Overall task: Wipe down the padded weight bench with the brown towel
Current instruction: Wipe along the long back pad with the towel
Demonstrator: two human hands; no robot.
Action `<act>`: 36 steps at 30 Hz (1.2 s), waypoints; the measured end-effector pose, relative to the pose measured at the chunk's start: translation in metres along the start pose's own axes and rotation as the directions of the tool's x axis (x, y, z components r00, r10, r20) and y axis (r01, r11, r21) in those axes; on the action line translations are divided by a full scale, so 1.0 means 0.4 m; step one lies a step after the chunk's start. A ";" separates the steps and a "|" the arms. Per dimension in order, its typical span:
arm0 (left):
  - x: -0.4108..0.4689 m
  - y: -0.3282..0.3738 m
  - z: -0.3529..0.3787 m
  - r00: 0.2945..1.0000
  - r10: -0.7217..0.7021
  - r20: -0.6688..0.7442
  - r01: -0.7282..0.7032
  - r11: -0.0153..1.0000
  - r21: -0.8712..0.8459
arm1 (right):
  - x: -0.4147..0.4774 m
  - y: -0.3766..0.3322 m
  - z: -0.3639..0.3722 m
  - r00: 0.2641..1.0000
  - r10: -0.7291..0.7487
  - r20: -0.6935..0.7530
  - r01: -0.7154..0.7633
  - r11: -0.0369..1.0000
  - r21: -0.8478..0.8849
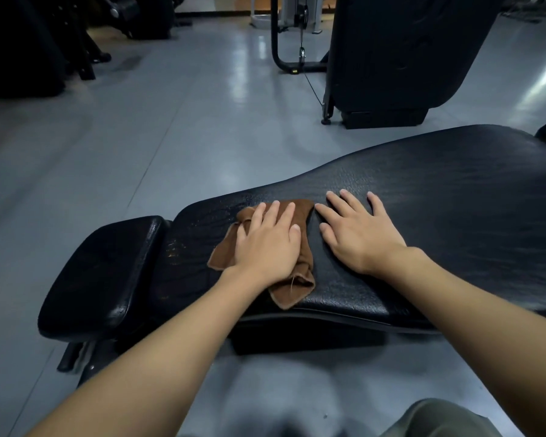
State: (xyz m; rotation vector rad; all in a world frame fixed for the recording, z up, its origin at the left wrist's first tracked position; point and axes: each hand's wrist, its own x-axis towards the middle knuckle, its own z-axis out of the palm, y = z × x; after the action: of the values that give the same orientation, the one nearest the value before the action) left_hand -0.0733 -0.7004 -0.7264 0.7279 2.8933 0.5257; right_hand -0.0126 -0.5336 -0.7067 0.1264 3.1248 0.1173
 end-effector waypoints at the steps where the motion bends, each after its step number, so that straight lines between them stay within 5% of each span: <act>1: 0.023 -0.003 -0.002 1.000 -0.007 0.002 0.007 1.000 -0.001 | 0.000 0.000 0.000 1.000 0.000 -0.001 0.000 1.000 0.001; 16: 0.246 -0.024 -0.041 0.994 -0.112 0.008 0.112 0.993 -0.026 | 0.011 0.007 0.005 0.999 0.004 -0.041 -0.003 1.000 0.018; 36: -0.241 -0.049 0.017 0.997 0.002 -0.079 0.006 0.995 0.100 | 0.007 0.001 0.001 1.000 0.008 -0.009 -0.008 1.000 -0.002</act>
State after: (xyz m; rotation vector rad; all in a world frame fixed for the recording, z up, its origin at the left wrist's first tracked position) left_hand 0.0043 -0.7605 -0.7373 0.7328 3.0123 0.4210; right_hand -0.0154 -0.5331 -0.7069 0.1391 3.1329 0.1209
